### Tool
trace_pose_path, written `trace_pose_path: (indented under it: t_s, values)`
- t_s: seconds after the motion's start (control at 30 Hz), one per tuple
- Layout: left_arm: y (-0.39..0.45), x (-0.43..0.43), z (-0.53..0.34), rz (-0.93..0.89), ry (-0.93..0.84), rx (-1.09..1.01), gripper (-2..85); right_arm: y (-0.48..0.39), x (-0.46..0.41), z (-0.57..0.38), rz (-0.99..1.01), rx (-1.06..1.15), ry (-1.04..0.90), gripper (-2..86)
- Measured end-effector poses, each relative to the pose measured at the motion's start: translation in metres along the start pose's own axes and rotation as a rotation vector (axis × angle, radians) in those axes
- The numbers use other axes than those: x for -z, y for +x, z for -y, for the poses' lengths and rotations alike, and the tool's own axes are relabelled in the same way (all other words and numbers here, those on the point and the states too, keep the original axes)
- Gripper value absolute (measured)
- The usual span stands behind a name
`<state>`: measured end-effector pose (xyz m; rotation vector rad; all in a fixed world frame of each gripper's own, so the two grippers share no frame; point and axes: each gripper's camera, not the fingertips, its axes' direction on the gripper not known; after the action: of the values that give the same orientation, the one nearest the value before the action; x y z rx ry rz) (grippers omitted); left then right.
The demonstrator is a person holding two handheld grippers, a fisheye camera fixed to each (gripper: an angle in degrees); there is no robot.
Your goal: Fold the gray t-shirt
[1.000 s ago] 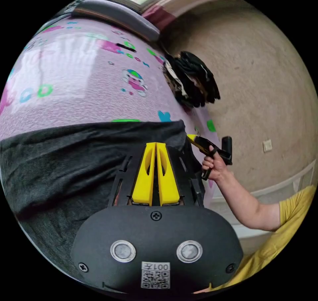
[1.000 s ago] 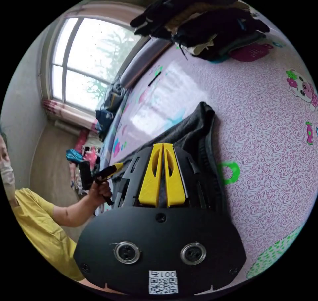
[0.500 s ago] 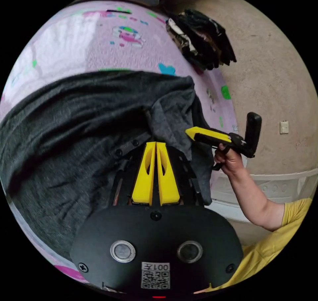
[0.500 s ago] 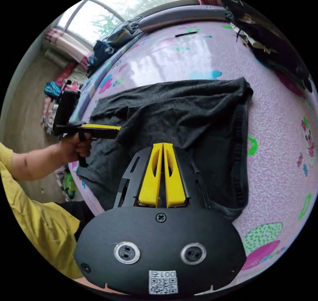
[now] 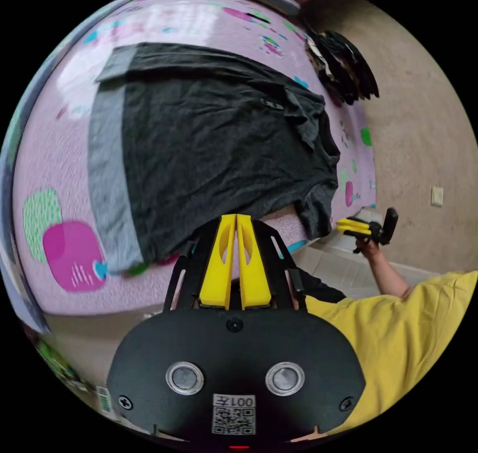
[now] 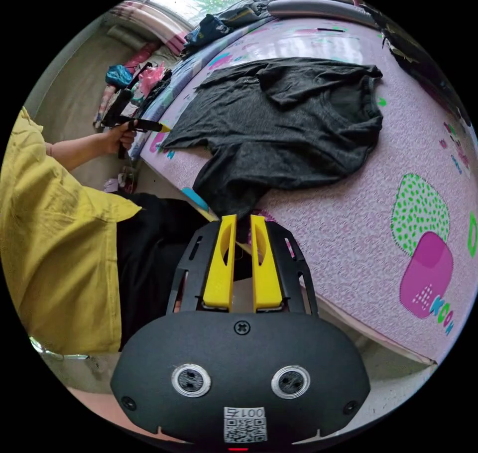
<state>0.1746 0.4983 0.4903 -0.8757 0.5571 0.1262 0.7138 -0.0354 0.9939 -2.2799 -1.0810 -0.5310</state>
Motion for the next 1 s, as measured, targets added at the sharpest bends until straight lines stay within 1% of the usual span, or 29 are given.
trace_pose_path:
  t_s: [0.07,0.13,0.23,0.3,0.37,0.43,0.53,0.6,0.63,0.67,0.7,0.8,0.9,0.97,1.0]
  values:
    - [0.001,0.011,-0.026,-0.009,0.023,0.098,-1.6,-0.001,-0.009,-0.005,-0.006,-0.002,-0.007,6.8]
    - [0.007,0.016,-0.038,0.018,0.011,0.137,-1.6,-0.001,-0.019,-0.007,0.002,0.004,-0.014,7.4]
    - [0.024,0.024,-0.049,0.023,-0.025,0.118,-1.6,-0.003,-0.034,-0.007,-0.051,0.022,-0.043,7.2]
    - [0.033,0.03,-0.054,0.047,-0.046,0.094,-1.6,-0.004,-0.04,-0.006,-0.11,0.026,-0.031,4.7]
    - [0.039,0.038,-0.06,0.073,-0.077,0.081,-1.6,-0.003,-0.042,-0.006,-0.105,0.0,-0.024,2.8]
    - [0.038,0.044,-0.065,0.106,-0.092,0.08,-1.6,-0.003,-0.04,-0.009,-0.055,-0.021,0.0,1.9]
    - [0.027,0.055,-0.077,0.143,-0.116,0.102,-1.6,0.0,-0.03,-0.015,0.13,-0.104,0.05,1.2]
    - [0.017,0.063,-0.086,0.146,-0.119,0.126,-1.6,0.006,-0.014,-0.024,0.376,-0.183,0.183,0.8]
    - [0.009,0.069,-0.092,0.158,-0.116,0.152,-1.6,0.01,-0.01,-0.027,0.445,-0.205,0.227,0.8]
    - [0.0,0.075,-0.098,0.167,-0.108,0.174,-1.6,0.016,-0.003,-0.034,0.557,-0.252,0.316,0.7]
    - [-0.004,0.079,-0.1,0.171,-0.1,0.184,-1.5,0.023,0.003,-0.04,0.62,-0.299,0.388,0.7]
    - [-0.021,0.093,-0.111,0.217,-0.082,0.213,-1.2,0.03,0.012,-0.044,0.602,-0.384,0.433,0.6]
    - [-0.036,0.107,-0.119,0.122,-0.05,0.225,0.5,0.027,0.016,-0.034,0.536,-0.393,0.368,0.6]
    - [-0.056,0.116,-0.126,-0.07,-0.014,0.322,2.0,0.025,0.016,-0.026,0.507,-0.397,0.33,0.6]
    - [-0.062,0.118,-0.128,-0.105,-0.001,0.356,2.2,0.024,0.016,-0.022,0.494,-0.402,0.32,0.6]
